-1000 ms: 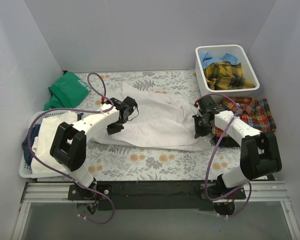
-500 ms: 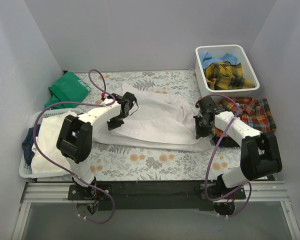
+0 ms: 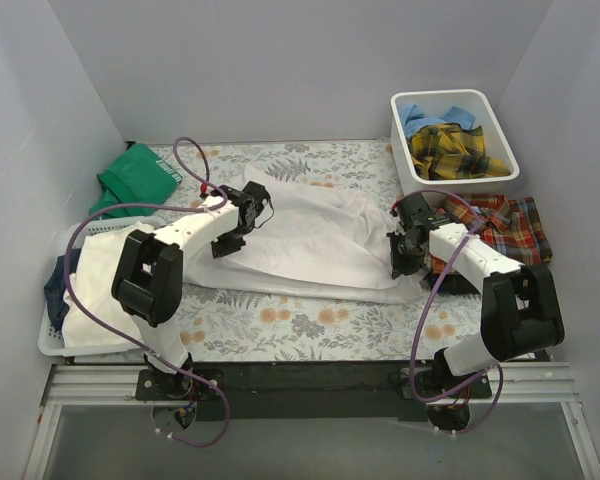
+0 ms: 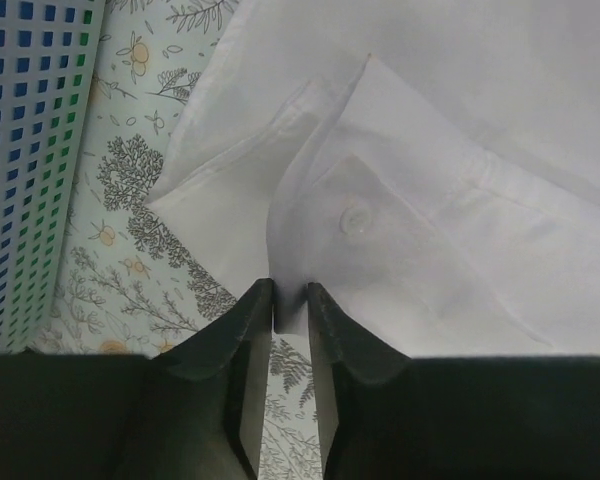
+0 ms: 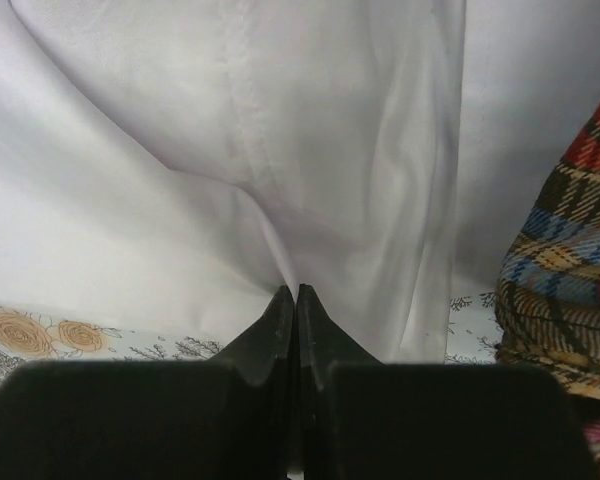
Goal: Fold and stack the long sleeve shirts
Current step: Fold the shirt
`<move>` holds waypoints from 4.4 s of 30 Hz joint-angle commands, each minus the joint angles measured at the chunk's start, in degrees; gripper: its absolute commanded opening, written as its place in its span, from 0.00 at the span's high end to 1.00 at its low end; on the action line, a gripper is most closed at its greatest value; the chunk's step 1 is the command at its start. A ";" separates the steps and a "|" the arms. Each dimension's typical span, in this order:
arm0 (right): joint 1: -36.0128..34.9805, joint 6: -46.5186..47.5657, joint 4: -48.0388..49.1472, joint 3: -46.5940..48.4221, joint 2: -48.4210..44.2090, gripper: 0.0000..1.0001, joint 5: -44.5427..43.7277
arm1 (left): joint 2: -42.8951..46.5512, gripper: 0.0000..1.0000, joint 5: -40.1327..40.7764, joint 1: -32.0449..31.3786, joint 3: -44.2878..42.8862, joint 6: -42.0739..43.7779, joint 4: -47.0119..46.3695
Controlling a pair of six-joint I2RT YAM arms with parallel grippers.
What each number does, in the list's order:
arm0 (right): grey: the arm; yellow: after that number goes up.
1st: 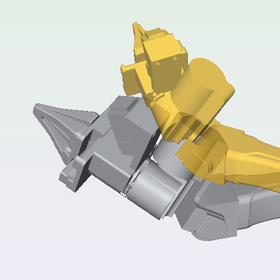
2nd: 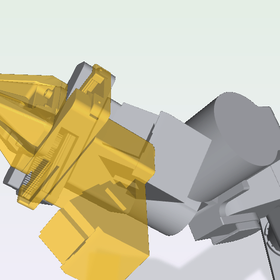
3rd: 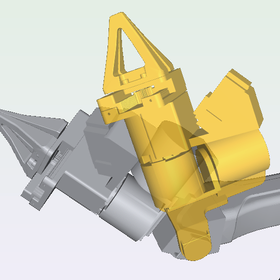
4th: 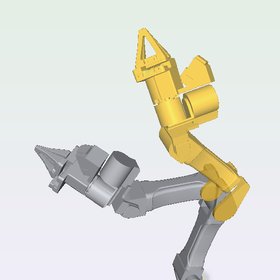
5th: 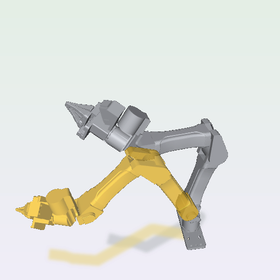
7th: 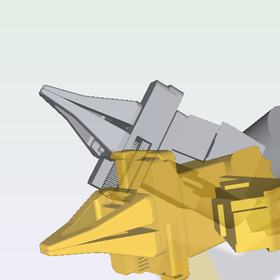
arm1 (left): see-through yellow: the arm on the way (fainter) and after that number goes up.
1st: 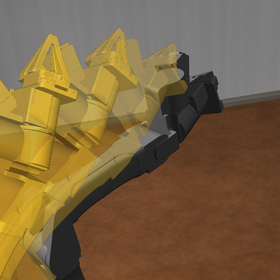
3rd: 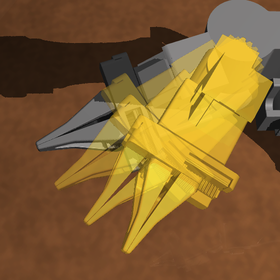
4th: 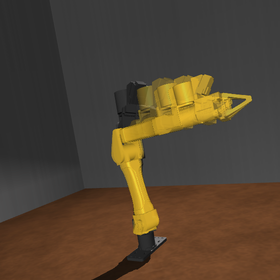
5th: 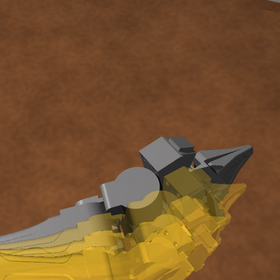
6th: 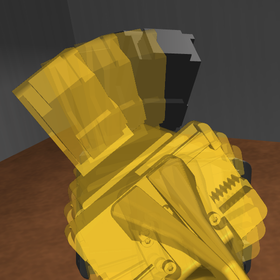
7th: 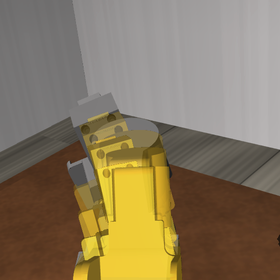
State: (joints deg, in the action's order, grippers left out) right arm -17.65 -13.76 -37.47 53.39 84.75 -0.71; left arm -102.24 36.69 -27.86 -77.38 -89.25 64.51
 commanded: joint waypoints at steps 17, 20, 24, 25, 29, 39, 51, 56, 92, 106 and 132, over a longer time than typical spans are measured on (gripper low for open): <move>-0.19 0.40 1.52 9.45 -7.41 0.40 0.00 | 3.62 0.45 -14.26 1.77 -3.21 11.81 -10.01; -2.03 0.84 1.79 11.64 -3.11 0.40 2.46 | 1.52 0.44 -18.39 -1.48 -3.30 11.91 -12.65; -5.90 1.28 2.40 13.06 1.73 0.42 4.57 | -2.08 0.44 -21.48 -3.08 -1.55 8.93 -14.41; -7.12 1.19 2.58 13.06 3.04 0.41 5.53 | -3.22 0.44 -21.57 -3.08 -1.02 8.31 -14.33; -8.19 1.01 4.34 10.69 5.77 0.42 9.67 | -5.42 0.42 -18.50 -2.99 0.65 5.24 -10.47; -9.77 1.98 4.34 3.57 9.90 0.44 11.08 | -3.94 0.39 -24.02 -1.41 13.04 -0.92 -9.75; -13.90 0.84 3.28 -0.91 11.84 0.44 14.85 | 4.32 0.39 -23.86 -0.53 24.03 -5.05 -5.54; -18.12 0.14 3.28 -1.70 12.81 0.44 16.27 | 8.10 0.39 -23.07 -0.62 26.58 -6.02 -2.38; -5.29 8.57 -3.40 68.16 46.01 0.11 17.14 | -9.12 0.30 -16.29 17.66 -16.92 11.64 -3.86; -6.17 12.61 1.79 64.57 51.83 0.10 17.50 | -12.28 0.29 -17.88 20.56 -17.89 12.44 -4.57; 0.24 7.52 3.19 54.56 41.20 0.99 2.91 | -15.71 0.29 -19.20 22.76 -20.96 14.90 -7.21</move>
State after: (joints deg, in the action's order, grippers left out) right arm -21.04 -4.80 -36.40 112.16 132.75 5.72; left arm -117.32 17.56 -5.63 -95.31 -75.20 58.13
